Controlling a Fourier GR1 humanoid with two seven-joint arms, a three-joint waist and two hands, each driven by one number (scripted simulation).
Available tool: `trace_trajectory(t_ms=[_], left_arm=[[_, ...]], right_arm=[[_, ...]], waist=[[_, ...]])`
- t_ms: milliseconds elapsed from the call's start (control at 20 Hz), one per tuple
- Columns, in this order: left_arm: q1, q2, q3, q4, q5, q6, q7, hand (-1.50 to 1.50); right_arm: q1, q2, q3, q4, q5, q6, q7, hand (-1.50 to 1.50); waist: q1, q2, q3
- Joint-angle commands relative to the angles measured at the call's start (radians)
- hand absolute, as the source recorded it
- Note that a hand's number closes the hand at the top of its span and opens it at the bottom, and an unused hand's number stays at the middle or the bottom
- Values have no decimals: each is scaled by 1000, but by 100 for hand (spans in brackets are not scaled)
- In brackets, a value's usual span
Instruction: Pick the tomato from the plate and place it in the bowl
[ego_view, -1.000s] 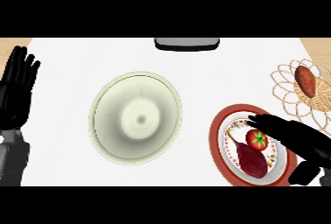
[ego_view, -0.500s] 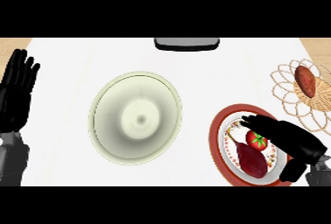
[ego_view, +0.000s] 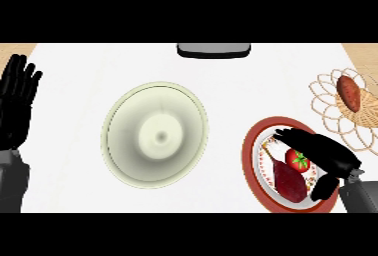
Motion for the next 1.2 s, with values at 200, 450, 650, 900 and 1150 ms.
trace_trajectory(t_ms=[200, 450, 650, 900, 1150], left_arm=[[-28, 9, 18, 74, 3, -34, -53, 0], [29, -42, -20, 0, -25, 3, -39, 0], [-84, -39, -56, 13, -17, -19, -19, 0], [-107, -66, -89, 11, -27, -14, -14, 0], [-92, -62, -96, -6, -28, -19, 12, 0]], right_arm=[[-18, 43, -22, 33, 8, -131, -92, 150], [-210, 75, -15, 252, 70, -181, -118, 150], [-483, -64, -46, 381, 79, -73, -208, 150], [-635, -127, -53, 546, 106, -106, -313, 150], [-749, -118, -97, 698, 102, -207, -362, 150]], waist=[[-4, 1, 2], [16, 5, 3], [118, 44, 6], [151, 60, 8], [149, 51, 8]])
